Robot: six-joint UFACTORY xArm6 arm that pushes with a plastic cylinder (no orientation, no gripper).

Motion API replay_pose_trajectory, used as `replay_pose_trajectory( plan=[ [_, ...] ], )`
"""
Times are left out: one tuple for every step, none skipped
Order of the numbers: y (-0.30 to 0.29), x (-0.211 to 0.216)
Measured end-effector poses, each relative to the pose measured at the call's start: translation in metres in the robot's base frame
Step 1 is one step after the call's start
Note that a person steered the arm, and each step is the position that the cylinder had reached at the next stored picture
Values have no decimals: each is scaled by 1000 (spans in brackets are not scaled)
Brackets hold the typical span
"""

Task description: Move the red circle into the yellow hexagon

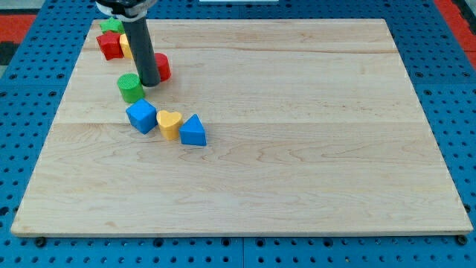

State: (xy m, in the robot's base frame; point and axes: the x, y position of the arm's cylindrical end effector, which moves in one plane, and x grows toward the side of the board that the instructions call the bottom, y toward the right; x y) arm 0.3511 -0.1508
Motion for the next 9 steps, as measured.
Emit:
replay_pose_trajectory(
  plan=[
    [4,-8],
    [4,-26],
    [8,-41],
    [43,-56],
    [58,-78],
    [71,-96],
    [139,-101],
    [153,-132],
    [135,-148]
  ],
)
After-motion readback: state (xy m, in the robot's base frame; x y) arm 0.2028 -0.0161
